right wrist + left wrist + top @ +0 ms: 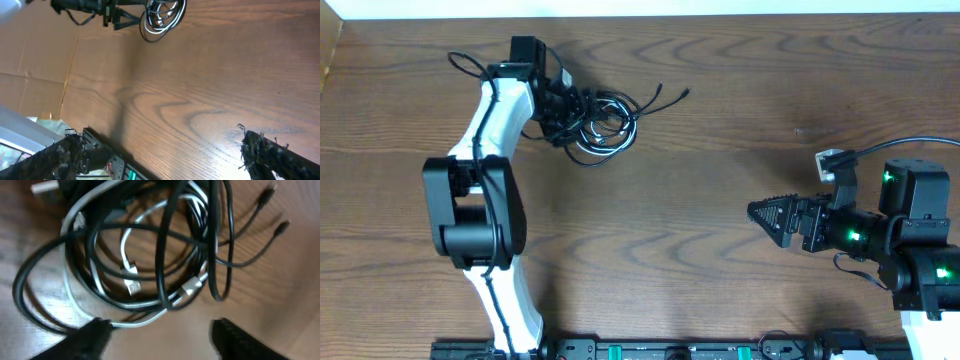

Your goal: Untangle cables

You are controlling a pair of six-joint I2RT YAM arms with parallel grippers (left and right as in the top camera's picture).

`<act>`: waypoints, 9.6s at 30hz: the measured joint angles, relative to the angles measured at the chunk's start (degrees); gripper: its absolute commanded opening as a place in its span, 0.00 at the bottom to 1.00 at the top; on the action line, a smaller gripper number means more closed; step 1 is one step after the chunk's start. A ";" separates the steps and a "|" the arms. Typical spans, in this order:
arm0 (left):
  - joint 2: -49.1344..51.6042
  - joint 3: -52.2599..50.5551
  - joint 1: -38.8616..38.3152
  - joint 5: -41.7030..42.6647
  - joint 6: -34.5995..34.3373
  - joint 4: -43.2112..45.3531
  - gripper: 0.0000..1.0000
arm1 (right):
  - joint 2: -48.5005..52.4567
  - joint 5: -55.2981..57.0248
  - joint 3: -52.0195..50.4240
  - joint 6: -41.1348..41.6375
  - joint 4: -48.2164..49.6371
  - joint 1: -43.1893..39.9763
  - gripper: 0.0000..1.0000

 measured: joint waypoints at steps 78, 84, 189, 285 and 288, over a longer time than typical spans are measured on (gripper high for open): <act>-37.29 0.20 -3.67 -0.09 5.22 -2.58 0.07 | 3.63 -4.66 0.00 4.07 9.33 0.00 0.99; -36.65 0.17 -3.67 5.81 3.69 0.22 0.08 | 3.65 -7.82 0.00 5.70 13.66 0.00 0.99; -39.89 0.13 -17.97 -47.65 -17.64 -22.51 0.07 | 1.55 42.03 0.00 23.91 37.70 19.74 0.01; -32.92 0.98 -17.49 -42.07 -14.49 -19.04 0.70 | 36.76 17.55 0.15 -6.19 25.97 30.71 0.99; -32.92 0.98 -17.49 -42.07 -14.49 -19.15 0.74 | 35.17 18.03 0.22 -10.16 23.93 31.89 0.99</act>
